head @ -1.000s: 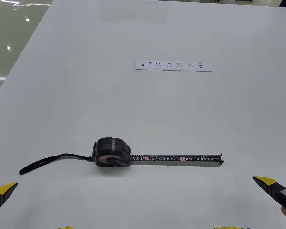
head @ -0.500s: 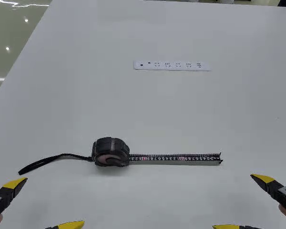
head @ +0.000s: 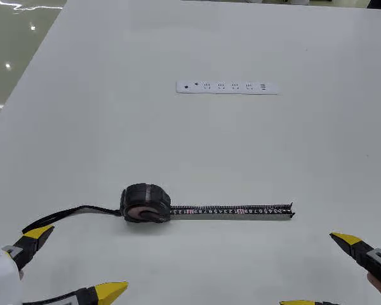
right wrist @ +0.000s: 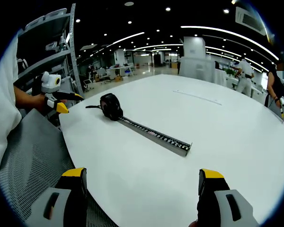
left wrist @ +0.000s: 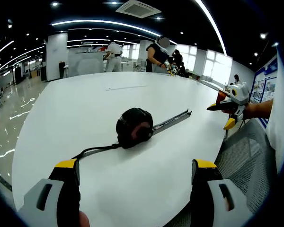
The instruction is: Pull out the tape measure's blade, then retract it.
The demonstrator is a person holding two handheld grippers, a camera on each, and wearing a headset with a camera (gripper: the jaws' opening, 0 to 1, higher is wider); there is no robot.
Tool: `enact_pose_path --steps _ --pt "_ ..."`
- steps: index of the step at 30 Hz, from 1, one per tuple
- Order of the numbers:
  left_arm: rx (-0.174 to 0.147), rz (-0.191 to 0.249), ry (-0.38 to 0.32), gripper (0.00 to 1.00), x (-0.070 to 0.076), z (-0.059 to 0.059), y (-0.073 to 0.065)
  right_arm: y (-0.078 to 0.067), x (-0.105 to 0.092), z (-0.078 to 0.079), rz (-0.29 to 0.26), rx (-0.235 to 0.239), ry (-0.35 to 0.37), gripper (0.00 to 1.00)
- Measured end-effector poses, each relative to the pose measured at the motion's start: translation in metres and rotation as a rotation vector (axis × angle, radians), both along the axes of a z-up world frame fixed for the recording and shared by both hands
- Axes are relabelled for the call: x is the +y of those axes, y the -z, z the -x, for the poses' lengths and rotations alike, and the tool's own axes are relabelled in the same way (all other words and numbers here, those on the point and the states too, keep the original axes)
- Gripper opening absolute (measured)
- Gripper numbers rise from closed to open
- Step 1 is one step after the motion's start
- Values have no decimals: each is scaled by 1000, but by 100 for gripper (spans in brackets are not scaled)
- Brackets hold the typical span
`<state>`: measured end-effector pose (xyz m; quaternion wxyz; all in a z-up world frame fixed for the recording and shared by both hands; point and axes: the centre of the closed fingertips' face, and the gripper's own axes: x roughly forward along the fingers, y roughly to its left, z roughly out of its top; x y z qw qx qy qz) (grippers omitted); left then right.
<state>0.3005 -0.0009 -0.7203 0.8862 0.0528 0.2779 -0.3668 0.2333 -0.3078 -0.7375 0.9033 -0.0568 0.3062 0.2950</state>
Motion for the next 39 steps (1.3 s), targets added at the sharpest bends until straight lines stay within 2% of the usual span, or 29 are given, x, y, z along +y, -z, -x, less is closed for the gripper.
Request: enact_pose_path --steps 11,19,25,29,31,33,39 --pt "7 27 -3 95 -19 -16 -3 0 0 -3 0 -1 -3 99" --pt "15 41 12 95 -34 -21 -2 -3 3 -8 -6 -14 -8 99" --pt "20 39 0 94 -39 -27 1 -3 4 -12 -7 -19 -12 99" --pt "23 40 -17 93 -43 -33 4 -2 5 -17 -11 -17 -21 98" --pt "37 51 -22 92 -47 -35 6 -2 4 -20 -9 -17 -23 98" --pt "29 37 -15 92 -51 -36 8 -2 3 -24 -10 -21 -24 98" --pt "55 59 -7 91 -63 -40 13 -3 1 -37 -11 -32 -31 98"
